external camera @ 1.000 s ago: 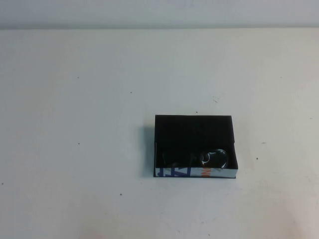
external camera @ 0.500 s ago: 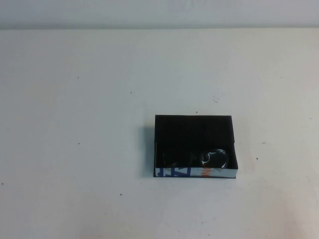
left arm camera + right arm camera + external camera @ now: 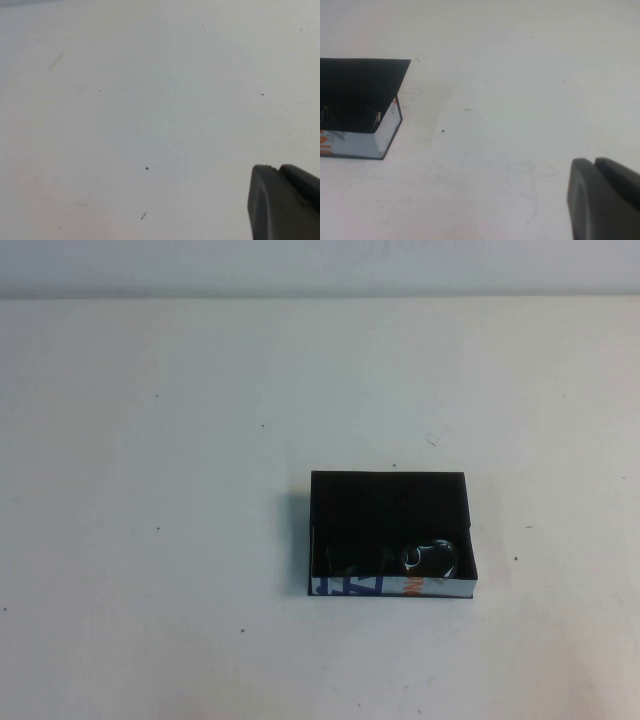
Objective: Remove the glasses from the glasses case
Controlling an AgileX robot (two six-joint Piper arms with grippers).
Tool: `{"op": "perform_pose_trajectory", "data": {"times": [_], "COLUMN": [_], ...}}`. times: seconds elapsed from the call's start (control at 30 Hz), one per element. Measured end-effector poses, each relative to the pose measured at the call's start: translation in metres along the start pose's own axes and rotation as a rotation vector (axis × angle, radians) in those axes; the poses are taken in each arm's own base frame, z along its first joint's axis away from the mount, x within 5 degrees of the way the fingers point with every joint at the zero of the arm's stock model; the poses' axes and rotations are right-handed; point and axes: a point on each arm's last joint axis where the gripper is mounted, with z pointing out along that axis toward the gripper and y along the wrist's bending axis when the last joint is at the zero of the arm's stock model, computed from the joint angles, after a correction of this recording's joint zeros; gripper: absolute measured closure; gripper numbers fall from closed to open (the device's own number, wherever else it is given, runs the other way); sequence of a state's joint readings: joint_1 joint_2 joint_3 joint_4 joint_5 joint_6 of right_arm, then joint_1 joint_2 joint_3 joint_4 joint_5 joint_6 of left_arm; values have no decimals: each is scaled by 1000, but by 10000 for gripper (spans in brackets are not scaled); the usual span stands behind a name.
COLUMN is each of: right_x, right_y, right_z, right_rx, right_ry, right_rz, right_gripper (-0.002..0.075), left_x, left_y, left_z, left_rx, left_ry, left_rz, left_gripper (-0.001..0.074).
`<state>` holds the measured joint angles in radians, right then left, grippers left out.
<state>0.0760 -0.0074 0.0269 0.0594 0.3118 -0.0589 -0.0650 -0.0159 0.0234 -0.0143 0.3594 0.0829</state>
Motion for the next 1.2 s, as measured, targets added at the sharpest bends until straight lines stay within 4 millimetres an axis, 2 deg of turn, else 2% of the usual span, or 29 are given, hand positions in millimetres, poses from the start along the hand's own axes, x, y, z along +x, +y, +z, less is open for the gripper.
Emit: {"op": "perform_pose_trajectory", "data": {"times": [0.6, 0.73, 0.83, 1.07, 1.2], "right_x": [0, 0, -2, -16, -19], "right_y": [0, 2, 6, 14, 14], "right_z": [0, 0, 0, -3, -3], "right_rx": [-1, -18, -64, -221, -239], "right_ry": [0, -1, -17, -102, -123], "right_rz": [2, 56, 207, 835, 952], "right_gripper": [743, 743, 743, 744, 744], "left_x": [0, 0, 0, 0, 0], "left_y": [0, 0, 0, 0, 0], "left_z": [0, 0, 0, 0, 0], "left_rx": [0, 0, 0, 0, 0], "left_ry": [0, 0, 0, 0, 0], "left_rz": [0, 0, 0, 0, 0], "left_gripper": [739, 739, 739, 739, 740]}}
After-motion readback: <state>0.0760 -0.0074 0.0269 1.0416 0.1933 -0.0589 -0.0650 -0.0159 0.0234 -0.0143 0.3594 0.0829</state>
